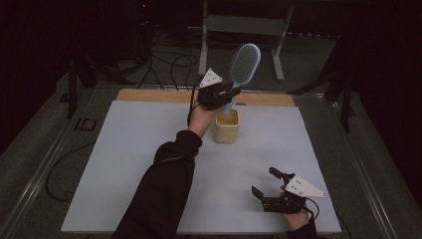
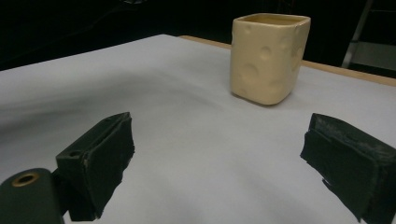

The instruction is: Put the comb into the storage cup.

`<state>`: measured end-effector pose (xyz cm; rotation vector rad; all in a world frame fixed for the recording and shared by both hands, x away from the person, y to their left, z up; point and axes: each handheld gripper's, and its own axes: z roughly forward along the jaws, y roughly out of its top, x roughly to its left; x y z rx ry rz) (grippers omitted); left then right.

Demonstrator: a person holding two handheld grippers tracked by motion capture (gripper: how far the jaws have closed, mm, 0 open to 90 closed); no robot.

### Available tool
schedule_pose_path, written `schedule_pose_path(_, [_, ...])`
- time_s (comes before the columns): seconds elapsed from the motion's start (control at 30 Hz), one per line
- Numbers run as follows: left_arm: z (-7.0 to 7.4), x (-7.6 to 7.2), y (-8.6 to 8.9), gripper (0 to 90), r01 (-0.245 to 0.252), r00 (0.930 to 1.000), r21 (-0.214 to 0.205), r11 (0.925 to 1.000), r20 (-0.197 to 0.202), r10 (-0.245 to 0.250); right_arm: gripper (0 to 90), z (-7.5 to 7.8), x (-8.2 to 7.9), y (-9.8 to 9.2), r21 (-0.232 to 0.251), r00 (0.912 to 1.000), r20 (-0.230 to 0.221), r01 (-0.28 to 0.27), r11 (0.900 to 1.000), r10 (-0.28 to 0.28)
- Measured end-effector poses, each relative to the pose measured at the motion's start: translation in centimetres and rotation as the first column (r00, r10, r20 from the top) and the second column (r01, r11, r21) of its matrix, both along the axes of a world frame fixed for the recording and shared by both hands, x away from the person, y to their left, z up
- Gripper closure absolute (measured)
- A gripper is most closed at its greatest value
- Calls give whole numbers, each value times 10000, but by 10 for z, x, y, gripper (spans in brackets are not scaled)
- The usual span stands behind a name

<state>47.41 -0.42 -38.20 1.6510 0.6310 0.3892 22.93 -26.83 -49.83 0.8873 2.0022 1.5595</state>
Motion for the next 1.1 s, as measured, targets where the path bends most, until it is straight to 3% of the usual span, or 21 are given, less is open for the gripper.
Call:
schedule_pose_path(0.5, [-29,13,-8,700,152,9999,-548,9984,87,-148,83,1,0,-2,109,10000,-13,-6,9999,6])
schedule_pose_path(0.77, [-41,12,-9,699,45,10000,-213,9998,21,-45,83,1,0,-2,111,10000,12,-42,9999,42])
schedule_pose_path(1.1, [-53,12,-4,699,-313,9994,-194,9993,-165,309,83,1,-1,-2,128,10000,-24,-28,9999,28])
